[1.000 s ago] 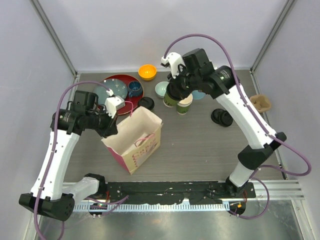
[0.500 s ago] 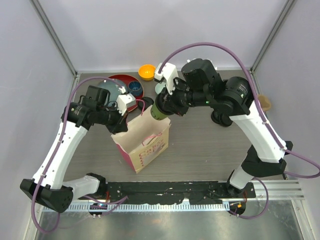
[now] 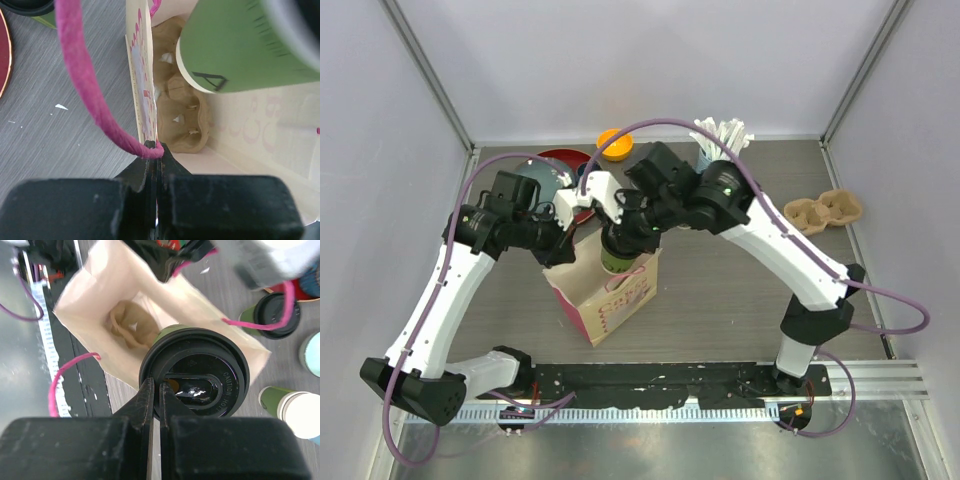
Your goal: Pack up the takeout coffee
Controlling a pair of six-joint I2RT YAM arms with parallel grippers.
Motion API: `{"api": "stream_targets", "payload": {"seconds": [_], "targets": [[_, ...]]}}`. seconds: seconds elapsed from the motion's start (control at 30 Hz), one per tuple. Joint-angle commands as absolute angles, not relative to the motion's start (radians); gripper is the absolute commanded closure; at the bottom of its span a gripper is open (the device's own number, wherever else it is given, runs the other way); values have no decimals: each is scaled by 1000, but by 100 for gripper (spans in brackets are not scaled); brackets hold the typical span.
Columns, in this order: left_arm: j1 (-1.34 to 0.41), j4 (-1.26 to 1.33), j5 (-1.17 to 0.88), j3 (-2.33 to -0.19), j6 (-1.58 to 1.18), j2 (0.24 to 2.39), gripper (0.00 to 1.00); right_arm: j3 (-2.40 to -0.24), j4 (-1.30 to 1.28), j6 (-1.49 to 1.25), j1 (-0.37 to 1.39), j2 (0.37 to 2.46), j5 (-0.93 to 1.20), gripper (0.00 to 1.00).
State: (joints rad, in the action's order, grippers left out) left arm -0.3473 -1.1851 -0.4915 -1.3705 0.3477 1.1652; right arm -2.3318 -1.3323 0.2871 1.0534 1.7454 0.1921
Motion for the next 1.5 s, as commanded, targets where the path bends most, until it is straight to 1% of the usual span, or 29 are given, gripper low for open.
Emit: {"api": "stream_targets", "payload": {"seconds": [0.0,0.2,0.47,0.8,0.97,1.13,1.3,1.47], "targets": [[-354,-1166,-509,-1391,362,1164,100,-2272,-1313,468,1054,1764,274,99],[-354,-1169,-517,-1393,380,1170,100,-2280,-1322,563,1055,1819,311,99],[-353,-1166,-511,-1405,385,1170,100,-2189,-1321,604,1052,1865,340,99],[-354,-1141,-463,-1410,357,1177,100,-2039,-1264,583,1005,1859,348,99],[-354,-1126,-417,-1414,336,1181,100,-1974,-1255,549,999,1848,307,99],[-354,-1123,-400,-1417,331,1181,100,-1823,-1132,497,982,1784,319,99],[-354,-1123,-434,-1417,330,1183,100,-1756,-971,397,945,1781,307,99],[-354,-1121,-451,-1408,331,1186,100,-1701,-910,333,934,1793,267,99]]}}
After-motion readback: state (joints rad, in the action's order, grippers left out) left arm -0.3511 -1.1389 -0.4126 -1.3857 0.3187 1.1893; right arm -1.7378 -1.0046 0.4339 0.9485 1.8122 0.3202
